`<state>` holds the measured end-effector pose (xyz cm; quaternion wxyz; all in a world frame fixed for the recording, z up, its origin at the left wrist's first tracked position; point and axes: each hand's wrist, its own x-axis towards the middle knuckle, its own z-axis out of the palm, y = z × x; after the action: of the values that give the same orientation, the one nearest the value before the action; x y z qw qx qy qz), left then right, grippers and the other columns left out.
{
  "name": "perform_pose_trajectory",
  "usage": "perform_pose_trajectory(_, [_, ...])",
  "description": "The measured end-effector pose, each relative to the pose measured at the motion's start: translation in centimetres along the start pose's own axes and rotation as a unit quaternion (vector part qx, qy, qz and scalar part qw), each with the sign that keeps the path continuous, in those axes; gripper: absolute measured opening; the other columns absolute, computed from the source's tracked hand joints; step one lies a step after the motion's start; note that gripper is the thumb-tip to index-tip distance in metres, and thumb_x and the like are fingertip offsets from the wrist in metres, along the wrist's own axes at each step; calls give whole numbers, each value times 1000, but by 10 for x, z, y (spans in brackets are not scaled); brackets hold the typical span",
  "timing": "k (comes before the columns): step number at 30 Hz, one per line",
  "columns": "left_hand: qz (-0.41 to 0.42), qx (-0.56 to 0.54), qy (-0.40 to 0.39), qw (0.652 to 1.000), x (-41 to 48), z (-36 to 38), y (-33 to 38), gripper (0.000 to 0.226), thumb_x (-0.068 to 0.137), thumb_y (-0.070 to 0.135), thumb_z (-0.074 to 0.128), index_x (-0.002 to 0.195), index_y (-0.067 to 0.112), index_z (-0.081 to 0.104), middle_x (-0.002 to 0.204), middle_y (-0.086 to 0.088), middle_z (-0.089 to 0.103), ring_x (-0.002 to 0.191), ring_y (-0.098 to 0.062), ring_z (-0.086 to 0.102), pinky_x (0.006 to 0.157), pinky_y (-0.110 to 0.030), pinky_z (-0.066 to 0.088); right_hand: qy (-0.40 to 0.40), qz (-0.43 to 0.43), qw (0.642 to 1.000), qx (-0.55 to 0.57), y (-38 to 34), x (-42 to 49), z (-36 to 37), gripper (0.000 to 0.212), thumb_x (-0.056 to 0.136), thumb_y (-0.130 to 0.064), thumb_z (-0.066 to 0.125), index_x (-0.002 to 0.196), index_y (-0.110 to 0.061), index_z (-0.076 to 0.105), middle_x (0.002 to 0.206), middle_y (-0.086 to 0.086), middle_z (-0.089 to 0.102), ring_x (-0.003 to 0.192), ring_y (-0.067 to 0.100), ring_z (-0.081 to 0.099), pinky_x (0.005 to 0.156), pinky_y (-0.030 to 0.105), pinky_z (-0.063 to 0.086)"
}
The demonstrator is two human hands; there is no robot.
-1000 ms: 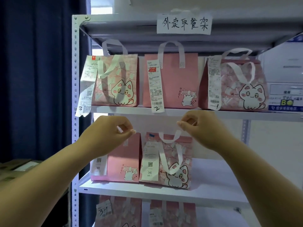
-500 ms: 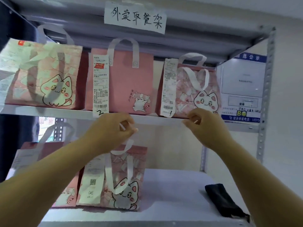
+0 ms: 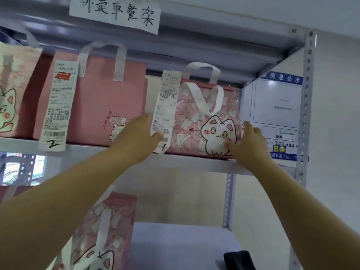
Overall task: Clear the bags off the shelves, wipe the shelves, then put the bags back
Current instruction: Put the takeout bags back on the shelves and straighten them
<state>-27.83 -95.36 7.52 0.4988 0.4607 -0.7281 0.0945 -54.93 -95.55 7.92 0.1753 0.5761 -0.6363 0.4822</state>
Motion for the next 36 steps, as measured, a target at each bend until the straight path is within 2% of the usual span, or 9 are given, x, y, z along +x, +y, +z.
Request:
perform_pose_trajectory(2, [-16,0,-4,1000,7,8,4,20,93,27,51,107,12,50,103,-2,61,82,-14,56,66,-28,44,-28,4,999,42,3,9,4,68,80,-35,64,135,-14,31,125,14,46,108,32,49,83,40,42])
perform_pose_trajectory(4, [-50,-2,-10,999,12,15,5,30,94,24,47,121,11,49,120,-8,61,94,-25,58,74,-32,45,-49,-2,995,87,6,16,9,55,81,-32,63,126,-14,37,112,6,53,87,19,51,67,28,41])
perform_pose_trajectory(7, [-80,-5,-12,997,17,25,2,28,94,21,45,120,12,51,118,-10,62,96,-28,58,78,-35,47,-45,-5,990,131,10,19,11,42,82,-29,63,117,-17,45,88,-9,51,70,7,45,51,20,30])
perform_pose_trajectory(11, [-71,-45,29,996,13,27,-2,33,90,18,55,123,17,53,116,0,64,94,-19,60,76,-27,42,-10,-29,986,164,15,10,5,44,80,-30,66,117,-18,47,93,-10,53,81,13,52,55,19,35])
perform_pose_trajectory(16, [-32,-140,61,988,-10,14,3,37,83,17,68,116,28,53,92,26,56,77,10,55,56,-5,40,67,-53,977,193,13,-21,-17,55,78,-27,70,127,-18,44,101,-12,50,93,12,51,72,27,43])
perform_pose_trajectory(21, [-10,-200,65,978,-45,-13,16,36,80,18,72,110,28,54,100,19,63,86,3,63,70,-18,52,112,-56,967,220,7,-66,-46,62,78,-28,71,131,-20,40,114,-8,55,99,12,56,78,32,51])
perform_pose_trajectory(27, [14,-229,48,972,-99,-48,33,36,78,18,73,107,26,53,101,18,63,92,-1,63,73,-22,53,129,-47,953,269,-2,-128,-81,61,77,-23,72,129,-22,40,101,-25,52,86,-16,56,61,9,49])
perform_pose_trajectory(31, [6,-246,34,969,-140,-67,35,37,77,25,73,104,33,51,94,22,63,84,8,62,58,-13,50,119,-33,958,260,-8,-174,-96,63,76,-24,73,130,-22,40,108,-17,53,97,0,57,72,23,53])
perform_pose_trajectory(36, [-32,-263,-4,964,-192,-68,25,36,76,21,74,100,35,51,91,24,62,83,10,61,63,-14,49,64,3,965,254,-3,-230,-97,58,74,-25,76,119,-31,40,101,-25,52,93,-3,57,70,23,54])
